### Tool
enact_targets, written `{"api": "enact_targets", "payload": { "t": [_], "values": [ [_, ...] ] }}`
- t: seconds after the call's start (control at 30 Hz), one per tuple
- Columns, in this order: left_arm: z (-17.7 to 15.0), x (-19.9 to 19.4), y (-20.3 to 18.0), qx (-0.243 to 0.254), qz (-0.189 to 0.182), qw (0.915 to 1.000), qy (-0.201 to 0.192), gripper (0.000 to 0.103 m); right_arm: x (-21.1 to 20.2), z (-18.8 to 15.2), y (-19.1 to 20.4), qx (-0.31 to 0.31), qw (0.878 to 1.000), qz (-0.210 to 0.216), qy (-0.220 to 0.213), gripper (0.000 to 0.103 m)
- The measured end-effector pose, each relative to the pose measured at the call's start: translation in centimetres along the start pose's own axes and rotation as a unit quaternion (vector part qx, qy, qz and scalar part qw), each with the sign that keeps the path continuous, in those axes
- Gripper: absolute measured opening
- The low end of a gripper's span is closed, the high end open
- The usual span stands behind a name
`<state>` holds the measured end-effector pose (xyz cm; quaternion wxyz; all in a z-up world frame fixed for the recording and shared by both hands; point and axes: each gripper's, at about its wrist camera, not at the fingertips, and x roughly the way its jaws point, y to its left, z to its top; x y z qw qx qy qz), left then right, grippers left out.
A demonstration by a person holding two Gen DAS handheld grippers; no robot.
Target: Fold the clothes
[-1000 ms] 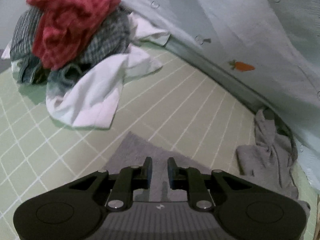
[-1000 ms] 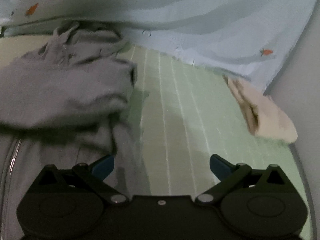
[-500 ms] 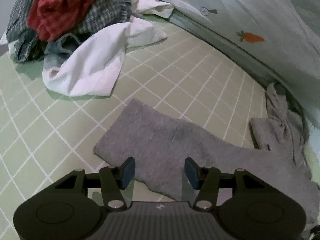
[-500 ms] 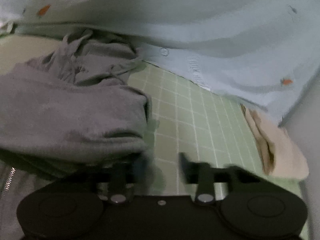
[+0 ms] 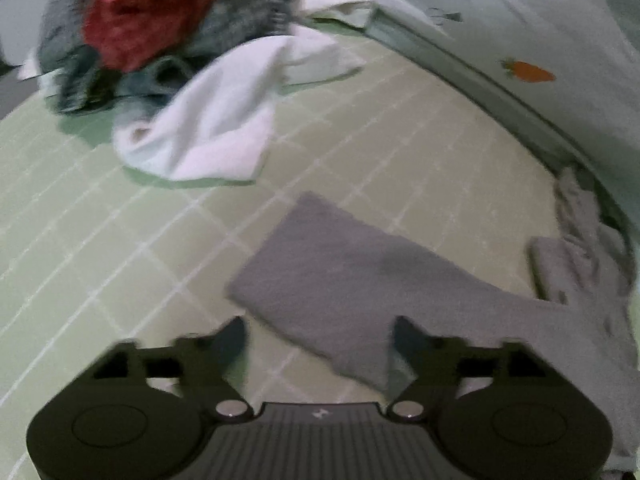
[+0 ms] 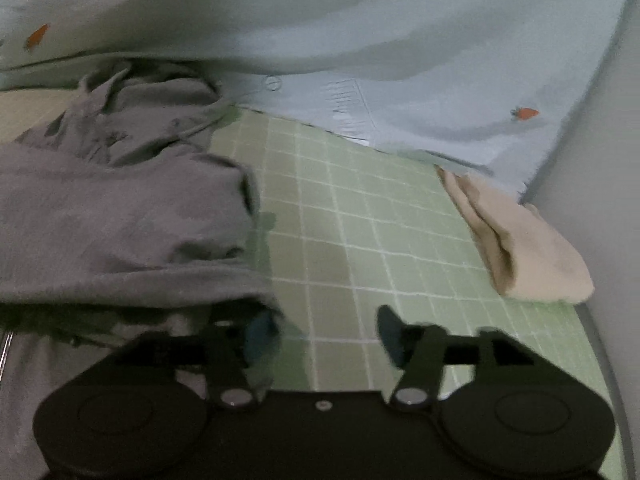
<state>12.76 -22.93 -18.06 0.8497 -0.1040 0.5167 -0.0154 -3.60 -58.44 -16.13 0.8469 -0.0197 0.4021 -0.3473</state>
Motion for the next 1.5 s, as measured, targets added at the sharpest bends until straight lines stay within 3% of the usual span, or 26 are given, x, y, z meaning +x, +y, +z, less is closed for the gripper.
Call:
{"api": "enact_targets", "payload": {
  "t": [0.03,0.07,0.33,0.5,0.63,0.67,0.7,0.73,0.77,0.9,1.0,1.13,1.23,1.33,1.37,1.4,1.47,1.5],
  "values": [
    [-0.2,0.0,0.3,-0.005,0.011,0.9999,-0.002,0.087,0.0,0.0,-0.1,0.006,1.0,-0.002,0.002,0.082],
    [-0.2,0.1,0.6,-0.014,0.013,0.9998,-0.003,0.088,0.1,-0.2,-0.1,0.009,1.0,0.0,0.006,0.083],
    [0.1,0.3,2.4,-0.116,0.002,0.993,-0.023,0.099,0.1,-1.1,1.5,-0.005,0.999,0.02,0.031,0.088],
    [-0.2,0.4,1.3,-0.112,0.027,0.9925,-0.039,0.1,0.2,-1.1,1.8,-0.013,0.999,0.015,0.034,0.088],
    [-0.7,1.0,-0.6,-0.067,0.072,0.9942,-0.044,0.097,0.4,-1.1,1.6,-0.009,0.999,0.014,0.039,0.089],
    [-0.9,1.0,-1.1,-0.05,0.087,0.9939,-0.046,0.087,0.4,-1.1,1.6,-0.008,0.999,0.014,0.04,0.089],
    [-1.1,0.8,-1.8,-0.021,0.104,0.993,-0.053,0.063,0.4,-1.1,1.6,-0.008,0.999,0.014,0.041,0.089],
    [-1.1,0.6,-2.1,-0.007,0.089,0.9945,-0.055,0.049,0.4,-1.1,1.6,-0.009,0.999,0.015,0.04,0.089],
    [-1.1,0.4,-2.3,0.005,0.072,0.9958,-0.058,0.025,0.4,-1.1,1.5,-0.008,0.999,0.016,0.04,0.089],
    [-0.8,-0.2,-3.1,0.005,0.047,0.9975,-0.052,0.007,0.5,-1.2,1.2,0.003,0.999,0.021,0.042,0.088],
    [-0.6,-1.5,-4.4,0.01,-0.026,0.9984,-0.049,0.004,0.6,-1.1,1.1,0.008,0.999,0.024,0.042,0.088],
    [-0.2,-4.6,-7.8,0.044,-0.133,0.9885,-0.057,0.003,0.4,-1.2,0.8,0.01,0.999,0.024,0.033,0.088],
    [-1.0,-6.1,-10.8,0.103,-0.186,0.9753,-0.06,0.003,0.4,-1.4,0.0,0.025,0.999,0.025,0.032,0.088],
    [-2.3,-7.2,-13.8,0.163,-0.234,0.9568,-0.055,0.006,0.4,-1.6,-0.9,0.045,0.998,0.024,0.034,0.088],
    [-2.7,-7.5,-14.8,0.183,-0.25,0.9492,-0.053,0.021,0.4,-1.6,-1.2,0.051,0.998,0.023,0.035,0.088],
    [-3.2,-7.9,-15.8,0.203,-0.266,0.941,-0.051,0.047,0.4,-1.7,-1.4,0.057,0.997,0.022,0.036,0.088],
    [-4.0,-7.3,-16.7,0.23,-0.241,0.942,-0.041,0.075,0.3,-1.6,-1.7,0.068,0.997,0.021,0.039,0.088],
    [-4.1,-7.1,-16.5,0.233,-0.233,0.9436,-0.039,0.078,0.2,-1.5,-1.8,0.073,0.996,0.021,0.039,0.088]
  ]
}}
